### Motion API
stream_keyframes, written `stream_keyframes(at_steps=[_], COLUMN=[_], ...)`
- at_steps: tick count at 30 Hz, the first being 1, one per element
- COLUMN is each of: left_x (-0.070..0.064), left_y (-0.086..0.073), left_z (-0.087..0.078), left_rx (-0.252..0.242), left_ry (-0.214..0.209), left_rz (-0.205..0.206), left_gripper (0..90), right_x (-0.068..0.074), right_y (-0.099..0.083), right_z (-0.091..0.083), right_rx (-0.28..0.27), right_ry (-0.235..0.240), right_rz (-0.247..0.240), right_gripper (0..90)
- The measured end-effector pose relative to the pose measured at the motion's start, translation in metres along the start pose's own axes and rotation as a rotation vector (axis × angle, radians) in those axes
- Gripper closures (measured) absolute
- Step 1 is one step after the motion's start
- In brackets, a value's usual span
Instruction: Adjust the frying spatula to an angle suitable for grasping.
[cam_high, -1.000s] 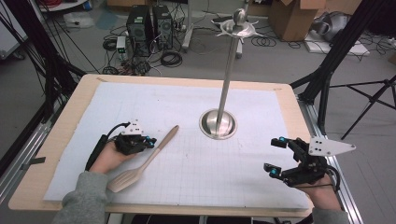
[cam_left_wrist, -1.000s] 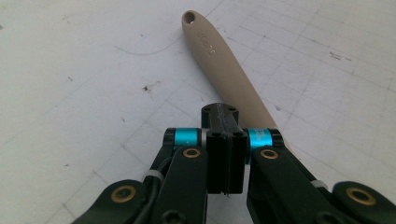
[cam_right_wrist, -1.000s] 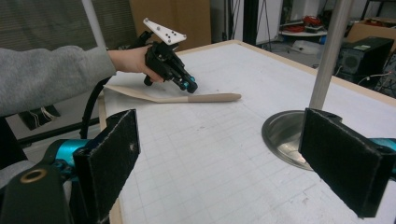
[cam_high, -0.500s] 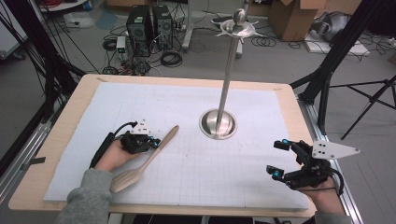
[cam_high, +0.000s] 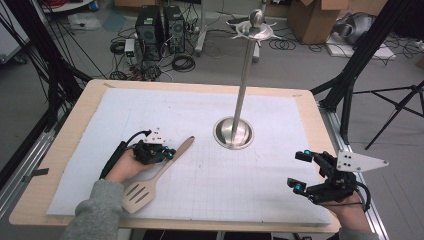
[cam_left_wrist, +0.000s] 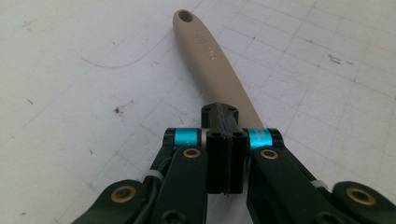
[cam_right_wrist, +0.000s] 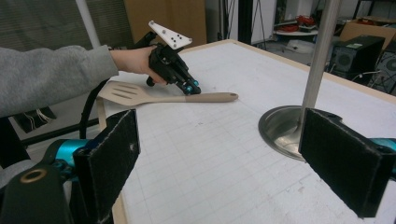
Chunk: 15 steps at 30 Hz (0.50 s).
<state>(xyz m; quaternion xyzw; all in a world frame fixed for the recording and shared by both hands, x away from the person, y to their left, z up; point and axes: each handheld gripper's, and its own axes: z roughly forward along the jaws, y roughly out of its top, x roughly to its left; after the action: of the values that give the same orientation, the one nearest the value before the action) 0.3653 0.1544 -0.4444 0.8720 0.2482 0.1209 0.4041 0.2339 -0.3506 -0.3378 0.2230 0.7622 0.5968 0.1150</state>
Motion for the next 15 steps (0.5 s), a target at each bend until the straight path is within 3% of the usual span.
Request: stream_keyframes(at_steps=[11, 15], left_x=[-0.0057, -0.0082], left_y=[0.0032, 0.0076], left_z=[0.0068, 0.0089], left_rx=[-0.024, -0.002], left_ry=[-0.024, -0.032], left_rz=[0.019, 0.049], left_gripper=[89.5, 89.5], right_x=[0.0015, 0.0014], right_y=[-0.0004, -0.0006], right_z=[-0.0027, -0.0036], right_rx=[-0.002, -0.001], right_ry=[-0.005, -0.008], right_rz=[0.009, 0.007], right_gripper=[11.5, 11.4])
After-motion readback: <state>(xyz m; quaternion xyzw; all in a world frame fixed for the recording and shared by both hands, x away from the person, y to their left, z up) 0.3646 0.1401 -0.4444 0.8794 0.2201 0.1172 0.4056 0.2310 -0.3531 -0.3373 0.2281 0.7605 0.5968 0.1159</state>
